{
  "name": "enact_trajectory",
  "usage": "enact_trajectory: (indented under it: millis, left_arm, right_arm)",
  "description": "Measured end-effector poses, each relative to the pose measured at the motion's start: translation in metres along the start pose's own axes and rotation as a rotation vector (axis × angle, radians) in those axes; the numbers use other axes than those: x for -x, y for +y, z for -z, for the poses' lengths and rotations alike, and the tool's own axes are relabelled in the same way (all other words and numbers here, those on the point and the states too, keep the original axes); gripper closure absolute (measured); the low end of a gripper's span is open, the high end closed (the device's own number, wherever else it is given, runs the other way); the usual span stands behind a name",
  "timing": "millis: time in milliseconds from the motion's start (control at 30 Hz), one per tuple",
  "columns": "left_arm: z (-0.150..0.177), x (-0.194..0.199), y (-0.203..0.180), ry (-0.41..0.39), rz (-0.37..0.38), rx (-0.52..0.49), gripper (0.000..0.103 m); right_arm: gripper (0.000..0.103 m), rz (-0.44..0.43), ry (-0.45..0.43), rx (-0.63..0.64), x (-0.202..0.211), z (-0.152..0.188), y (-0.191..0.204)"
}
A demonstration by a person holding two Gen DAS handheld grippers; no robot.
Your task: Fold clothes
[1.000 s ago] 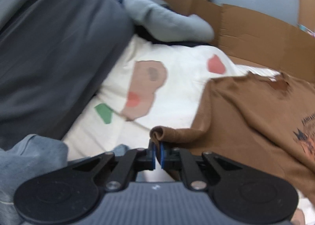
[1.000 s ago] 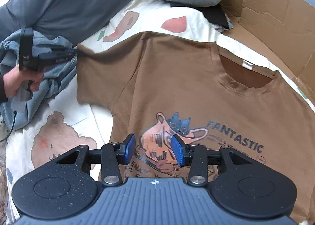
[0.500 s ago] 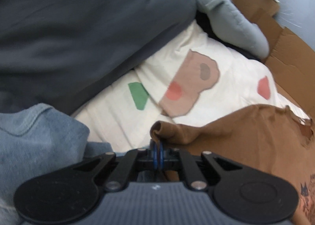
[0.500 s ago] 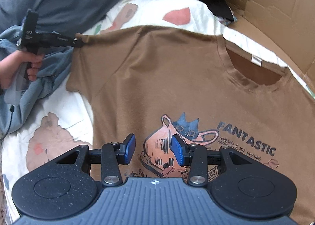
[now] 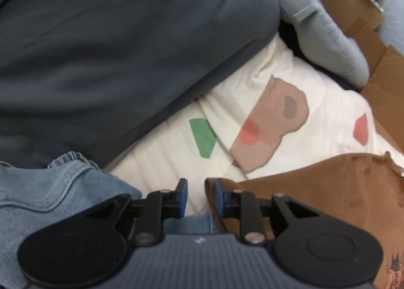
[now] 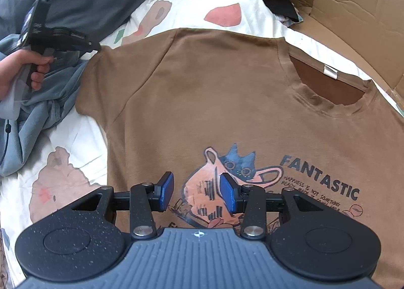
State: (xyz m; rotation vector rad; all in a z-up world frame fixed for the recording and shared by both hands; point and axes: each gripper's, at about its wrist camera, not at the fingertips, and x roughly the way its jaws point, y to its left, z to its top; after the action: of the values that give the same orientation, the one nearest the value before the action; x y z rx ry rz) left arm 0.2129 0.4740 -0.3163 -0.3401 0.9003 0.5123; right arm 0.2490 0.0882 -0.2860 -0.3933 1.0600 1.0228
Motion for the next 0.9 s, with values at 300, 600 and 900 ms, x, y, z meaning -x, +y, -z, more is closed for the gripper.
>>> enact_trajectory:
  millis: [300,600,900]
  left_arm:
    - [-0.008,-0.001,-0.030,-0.044,0.071,-0.131,0.059]
    - [-0.004,-0.033,-0.073,0.019,0.082,-0.390,0.049]
    - [-0.003,-0.052,-0.076,0.020,0.085,-0.445,0.067]
  right_arm:
    - [0.055,0.035,-0.042,-0.037,-0.008,-0.014,-0.023]
    - [0.055,0.061,-0.085,-0.055,-0.039,-0.053,-0.051]
    - [0.055,0.092,-0.134,-0.119,-0.081,-0.100,-0.077]
